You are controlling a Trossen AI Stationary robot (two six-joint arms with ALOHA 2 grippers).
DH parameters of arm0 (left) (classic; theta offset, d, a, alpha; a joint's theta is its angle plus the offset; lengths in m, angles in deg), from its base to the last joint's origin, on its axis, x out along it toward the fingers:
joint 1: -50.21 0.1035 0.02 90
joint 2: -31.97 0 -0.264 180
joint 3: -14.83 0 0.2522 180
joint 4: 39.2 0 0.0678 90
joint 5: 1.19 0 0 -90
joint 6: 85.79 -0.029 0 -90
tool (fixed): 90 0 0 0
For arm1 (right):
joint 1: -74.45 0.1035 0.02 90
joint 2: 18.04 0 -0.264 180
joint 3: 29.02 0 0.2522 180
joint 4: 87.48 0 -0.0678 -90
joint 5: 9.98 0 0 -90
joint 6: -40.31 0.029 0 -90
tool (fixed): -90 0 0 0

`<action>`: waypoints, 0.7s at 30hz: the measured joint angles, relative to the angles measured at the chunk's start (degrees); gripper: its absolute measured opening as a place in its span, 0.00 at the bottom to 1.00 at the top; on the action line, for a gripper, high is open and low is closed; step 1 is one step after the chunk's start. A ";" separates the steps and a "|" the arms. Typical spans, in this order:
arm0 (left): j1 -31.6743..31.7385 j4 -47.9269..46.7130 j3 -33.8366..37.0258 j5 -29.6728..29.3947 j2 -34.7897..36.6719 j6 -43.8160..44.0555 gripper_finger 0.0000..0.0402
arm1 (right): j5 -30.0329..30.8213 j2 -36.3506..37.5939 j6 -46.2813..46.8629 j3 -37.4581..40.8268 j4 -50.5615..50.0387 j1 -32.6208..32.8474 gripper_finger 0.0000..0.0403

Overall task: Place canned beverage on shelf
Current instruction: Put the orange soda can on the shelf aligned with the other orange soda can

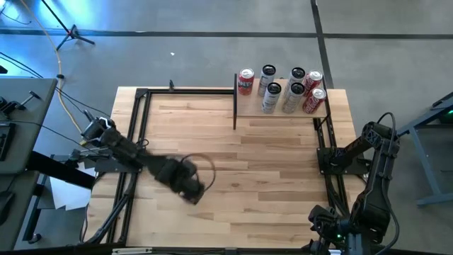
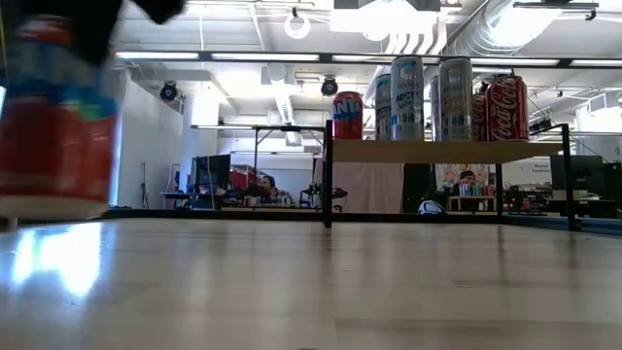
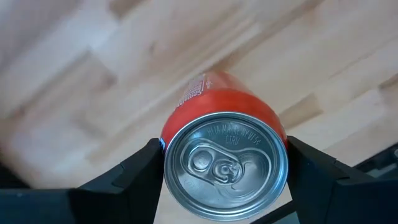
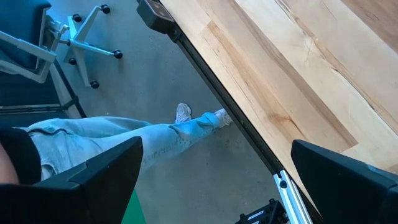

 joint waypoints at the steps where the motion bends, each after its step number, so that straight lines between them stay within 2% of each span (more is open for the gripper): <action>1: 1.74 -0.07 -0.60 0.31 0.04 -3.28 0.61 | -0.01 0.00 0.01 -0.01 0.00 0.01 0.99; 8: 13.17 -1.10 -5.29 1.01 -0.09 -21.04 0.61 | 0.00 0.00 0.00 0.00 0.00 0.02 0.99; 15: 21.94 -5.78 -10.49 1.22 -1.71 -31.69 0.61 | -0.01 0.00 0.01 0.00 0.00 0.00 0.99; 21: 28.52 -12.86 -19.80 1.01 -7.49 -40.66 0.61 | 0.00 0.00 0.00 0.00 0.00 0.00 0.99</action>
